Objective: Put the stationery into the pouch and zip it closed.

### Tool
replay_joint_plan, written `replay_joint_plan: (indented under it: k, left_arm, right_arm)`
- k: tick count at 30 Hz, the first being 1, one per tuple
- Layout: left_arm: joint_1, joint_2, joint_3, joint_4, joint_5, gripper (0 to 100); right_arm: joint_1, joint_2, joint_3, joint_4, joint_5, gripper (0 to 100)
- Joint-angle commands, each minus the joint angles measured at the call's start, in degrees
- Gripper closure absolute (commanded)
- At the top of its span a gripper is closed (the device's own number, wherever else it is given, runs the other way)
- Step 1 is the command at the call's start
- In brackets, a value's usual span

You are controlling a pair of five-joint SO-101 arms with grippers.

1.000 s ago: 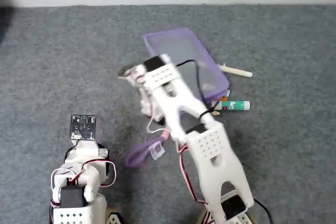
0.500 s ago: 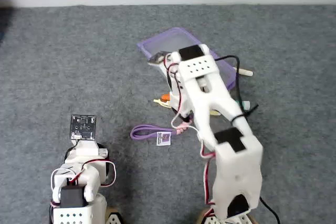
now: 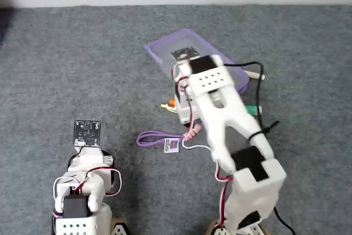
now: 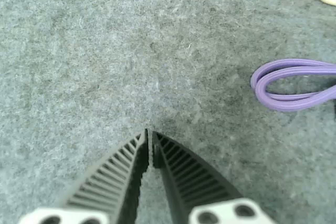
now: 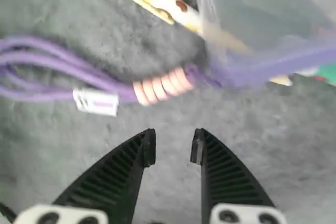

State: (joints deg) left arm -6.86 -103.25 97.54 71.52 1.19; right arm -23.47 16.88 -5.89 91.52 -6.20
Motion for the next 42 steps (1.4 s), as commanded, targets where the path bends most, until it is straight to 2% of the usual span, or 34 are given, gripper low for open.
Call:
replay_joint_plan:
  k: [1, 6, 14, 22, 25, 28, 31, 33, 37, 42]
  left_arm:
    - [-0.4, -0.5, -1.2, 0.3, 0.3, 99]
    - [-0.4, -0.5, -1.2, 0.3, 0.3, 99]
    - [-0.4, -0.5, -1.2, 0.3, 0.3, 99]
    - [-0.4, -0.5, -1.2, 0.3, 0.3, 99]
    - [-0.4, -0.5, -1.2, 0.3, 0.3, 99]
    - [-0.4, -0.5, -1.2, 0.3, 0.3, 99]
    - [-0.4, -0.5, -1.2, 0.3, 0.3, 99]
    - [-0.4, -0.5, -1.2, 0.3, 0.3, 99]
    - [-0.4, -0.5, -1.2, 0.3, 0.3, 99]
    - [-0.4, -0.5, -1.2, 0.3, 0.3, 99]
  right_arm:
    - [-2.5, 2.2, -0.3, -1.8, -8.3, 83.6]
    - [-4.4, 6.6, -1.6, -4.4, -17.1, 73.6]
    - [-2.7, 11.6, -5.4, -8.2, -17.6, 72.8]
    - [2.2, 18.9, -5.5, -13.6, -19.0, 73.2]
    - [2.7, 19.8, -5.5, -12.5, -18.8, 81.9]
    - [2.5, 19.4, -5.5, -10.9, -18.7, 99.1]
    - [2.2, 17.9, -5.5, -8.2, -16.2, 95.3]
    - [2.2, 16.4, -5.5, -6.6, -14.9, 98.8]
    - [2.2, 11.7, -5.5, -2.5, -11.6, 99.0]
    - [-2.1, 5.0, -5.5, 2.2, -7.3, 98.9]
